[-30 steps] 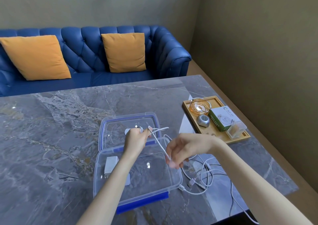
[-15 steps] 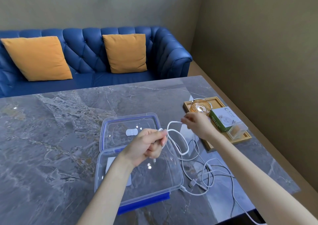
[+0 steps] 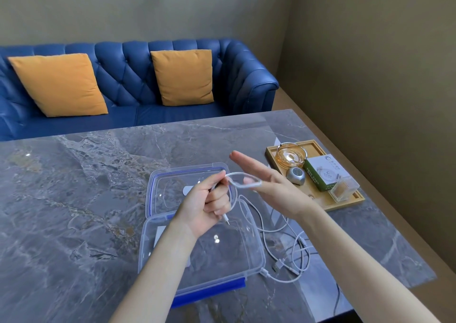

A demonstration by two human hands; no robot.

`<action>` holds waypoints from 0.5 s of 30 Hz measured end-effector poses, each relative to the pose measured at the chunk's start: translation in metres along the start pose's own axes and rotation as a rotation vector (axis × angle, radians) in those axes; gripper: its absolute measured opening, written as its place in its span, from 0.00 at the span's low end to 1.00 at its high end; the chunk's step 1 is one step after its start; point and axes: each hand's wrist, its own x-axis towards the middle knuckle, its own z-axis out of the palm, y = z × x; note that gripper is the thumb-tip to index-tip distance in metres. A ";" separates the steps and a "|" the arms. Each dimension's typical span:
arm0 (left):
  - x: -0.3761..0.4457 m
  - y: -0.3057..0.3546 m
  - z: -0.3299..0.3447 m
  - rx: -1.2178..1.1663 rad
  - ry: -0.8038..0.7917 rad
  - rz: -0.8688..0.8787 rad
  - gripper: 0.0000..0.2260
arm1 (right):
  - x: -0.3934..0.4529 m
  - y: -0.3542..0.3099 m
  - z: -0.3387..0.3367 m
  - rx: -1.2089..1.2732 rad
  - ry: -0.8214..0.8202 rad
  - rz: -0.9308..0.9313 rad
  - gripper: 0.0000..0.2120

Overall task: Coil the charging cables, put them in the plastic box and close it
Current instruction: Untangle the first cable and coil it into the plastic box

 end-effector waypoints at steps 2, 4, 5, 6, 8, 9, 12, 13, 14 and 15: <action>0.001 -0.003 0.001 0.020 0.006 -0.003 0.11 | 0.008 0.000 0.002 -0.017 0.016 0.011 0.19; 0.003 -0.007 0.004 0.049 0.023 0.021 0.15 | 0.019 0.001 0.005 -0.021 0.083 0.064 0.22; 0.003 -0.009 0.006 0.063 0.030 0.046 0.16 | 0.024 0.001 0.006 0.019 0.128 0.089 0.23; 0.004 -0.009 0.008 0.068 0.040 0.072 0.17 | 0.027 0.001 0.008 0.056 0.161 0.116 0.24; 0.005 -0.009 0.010 0.051 0.066 0.113 0.18 | 0.027 0.000 0.011 0.089 0.170 0.162 0.23; 0.005 -0.008 0.012 0.033 0.081 0.129 0.18 | 0.024 -0.001 0.014 0.085 0.165 0.179 0.22; 0.006 -0.004 0.012 -0.014 0.136 0.168 0.17 | 0.016 0.000 0.014 0.049 0.129 0.204 0.22; 0.006 -0.004 0.010 -0.025 0.152 0.176 0.17 | 0.015 0.000 0.013 0.068 0.118 0.219 0.23; 0.007 -0.003 0.008 -0.036 0.165 0.181 0.17 | 0.015 0.002 0.010 0.095 0.115 0.236 0.24; 0.006 -0.003 0.006 -0.047 0.173 0.185 0.16 | 0.014 0.003 0.008 0.131 0.113 0.248 0.26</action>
